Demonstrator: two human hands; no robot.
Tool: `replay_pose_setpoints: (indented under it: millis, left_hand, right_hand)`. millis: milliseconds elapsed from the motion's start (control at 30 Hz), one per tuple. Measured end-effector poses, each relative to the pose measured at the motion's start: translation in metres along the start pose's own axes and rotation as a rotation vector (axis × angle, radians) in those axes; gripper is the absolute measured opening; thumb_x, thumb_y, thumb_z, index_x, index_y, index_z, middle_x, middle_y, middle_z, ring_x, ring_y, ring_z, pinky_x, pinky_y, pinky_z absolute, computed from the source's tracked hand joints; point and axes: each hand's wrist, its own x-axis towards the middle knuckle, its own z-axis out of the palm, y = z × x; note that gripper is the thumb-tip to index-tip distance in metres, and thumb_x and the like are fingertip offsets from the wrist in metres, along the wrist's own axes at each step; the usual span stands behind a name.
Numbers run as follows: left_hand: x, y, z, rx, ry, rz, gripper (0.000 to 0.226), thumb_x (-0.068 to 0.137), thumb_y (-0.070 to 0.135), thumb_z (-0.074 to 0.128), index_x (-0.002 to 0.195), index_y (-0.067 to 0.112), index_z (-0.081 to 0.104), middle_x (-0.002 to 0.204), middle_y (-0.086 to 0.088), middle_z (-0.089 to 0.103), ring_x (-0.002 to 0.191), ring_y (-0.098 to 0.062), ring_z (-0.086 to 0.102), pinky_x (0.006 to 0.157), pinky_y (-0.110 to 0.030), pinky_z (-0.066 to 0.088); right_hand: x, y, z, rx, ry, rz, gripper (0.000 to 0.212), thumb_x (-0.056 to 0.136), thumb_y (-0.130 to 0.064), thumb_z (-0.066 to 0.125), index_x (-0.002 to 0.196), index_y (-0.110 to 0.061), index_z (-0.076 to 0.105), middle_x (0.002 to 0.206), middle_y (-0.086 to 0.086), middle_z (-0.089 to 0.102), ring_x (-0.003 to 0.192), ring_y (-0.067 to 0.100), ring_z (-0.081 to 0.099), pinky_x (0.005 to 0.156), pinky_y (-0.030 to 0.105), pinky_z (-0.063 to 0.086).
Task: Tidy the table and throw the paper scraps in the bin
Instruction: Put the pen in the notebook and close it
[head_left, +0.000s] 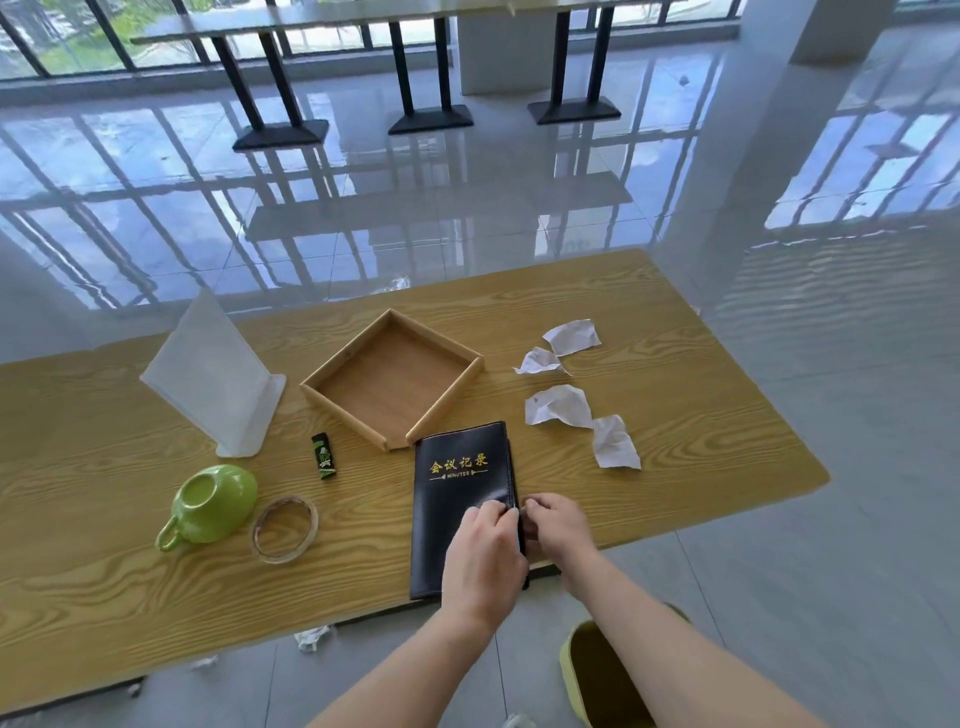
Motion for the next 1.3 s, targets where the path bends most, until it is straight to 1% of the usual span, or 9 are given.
replay_pose_setpoints:
  millis: [167, 267, 333, 433, 500, 667, 833, 967, 1300]
  left_hand:
    - [-0.007, -0.004, 0.018, 0.193, -0.078, 0.052, 0.025, 0.081, 0.019, 0.054, 0.106, 0.02, 0.06, 0.107, 0.001, 0.057, 0.093, -0.019, 0.049, 0.074, -0.03, 0.037]
    - [-0.014, -0.015, 0.027, 0.24, -0.127, 0.105, 0.044, 0.08, 0.04, 0.056, 0.121, 0.021, 0.055, 0.126, 0.0, 0.053, 0.115, -0.021, 0.047, 0.098, -0.04, 0.041]
    - [-0.017, -0.02, 0.03, 0.241, -0.165, 0.098, 0.056, 0.083, 0.048, 0.047, 0.131, 0.02, 0.051, 0.141, -0.001, 0.047, 0.131, -0.022, 0.039, 0.112, -0.048, 0.031]
    - [-0.021, -0.028, 0.031, 0.217, -0.205, 0.084, 0.066, 0.087, 0.053, 0.031, 0.144, 0.022, 0.038, 0.155, 0.003, 0.032, 0.145, -0.02, 0.019, 0.12, -0.051, 0.01]
    - [-0.022, -0.036, 0.028, 0.164, -0.208, 0.076, 0.064, 0.089, 0.053, 0.025, 0.147, 0.027, 0.033, 0.159, 0.007, 0.024, 0.148, -0.017, 0.008, 0.12, -0.048, 0.002]
    - [-0.022, -0.062, 0.011, 0.065, -0.16, -0.006, 0.047, 0.095, 0.049, 0.028, 0.139, 0.042, 0.043, 0.157, 0.011, 0.027, 0.147, -0.016, 0.009, 0.119, -0.048, 0.006]
    - [-0.025, -0.084, 0.001, 0.002, -0.101, -0.203, 0.046, 0.093, 0.042, 0.052, 0.138, 0.032, 0.049, 0.152, -0.001, 0.033, 0.141, -0.021, 0.024, 0.112, -0.04, 0.028]
    - [-0.023, -0.085, 0.0, -0.092, -0.12, -0.263, 0.053, 0.09, 0.038, 0.062, 0.139, 0.027, 0.047, 0.151, -0.003, 0.027, 0.137, -0.022, 0.026, 0.108, -0.035, 0.035]
    - [-0.02, -0.081, 0.001, -0.146, -0.131, -0.333, 0.06, 0.086, 0.035, 0.069, 0.14, 0.031, 0.044, 0.153, -0.008, 0.021, 0.136, -0.026, 0.032, 0.108, -0.036, 0.037]
  right_hand:
    - [-0.002, -0.001, 0.0, 0.068, -0.057, 0.004, 0.025, 0.096, -0.012, 0.045, 0.075, -0.007, 0.058, 0.077, 0.014, 0.053, 0.074, 0.025, 0.048, 0.069, 0.039, 0.041]
    - [-0.001, 0.005, -0.002, 0.05, -0.073, 0.007, 0.03, 0.097, -0.017, 0.045, 0.08, 0.005, 0.058, 0.081, 0.019, 0.058, 0.076, 0.024, 0.052, 0.071, 0.04, 0.048]
    - [0.001, 0.008, -0.003, 0.028, -0.083, -0.007, 0.031, 0.097, -0.019, 0.044, 0.091, 0.008, 0.06, 0.093, 0.029, 0.064, 0.078, 0.024, 0.055, 0.078, 0.045, 0.055]
    - [0.003, 0.01, -0.003, -0.003, -0.067, -0.026, 0.026, 0.097, -0.021, 0.049, 0.088, -0.01, 0.071, 0.097, 0.019, 0.07, 0.084, 0.021, 0.064, 0.089, 0.052, 0.056]
    - [0.002, 0.008, -0.003, -0.05, -0.063, -0.055, 0.016, 0.095, -0.022, 0.056, 0.089, -0.026, 0.07, 0.095, 0.002, 0.073, 0.094, 0.019, 0.068, 0.091, 0.048, 0.057]
    - [0.0, 0.006, 0.0, -0.124, -0.056, -0.074, 0.016, 0.091, -0.027, 0.062, 0.104, -0.021, 0.069, 0.101, -0.003, 0.072, 0.096, 0.018, 0.067, 0.092, 0.048, 0.055]
    - [-0.006, 0.011, 0.003, -0.439, 0.038, -0.15, 0.032, 0.089, -0.04, 0.063, 0.115, -0.022, 0.063, 0.1, -0.009, 0.065, 0.095, 0.013, 0.062, 0.087, 0.036, 0.054]
    - [-0.011, 0.017, 0.007, -0.586, 0.092, -0.189, 0.039, 0.089, -0.045, 0.061, 0.119, -0.02, 0.062, 0.106, -0.006, 0.065, 0.099, 0.015, 0.06, 0.085, 0.032, 0.051]
    - [-0.017, 0.023, 0.019, -0.511, 0.183, -0.168, 0.039, 0.088, -0.033, 0.068, 0.122, -0.017, 0.06, 0.117, 0.002, 0.062, 0.105, 0.018, 0.058, 0.09, 0.031, 0.05]
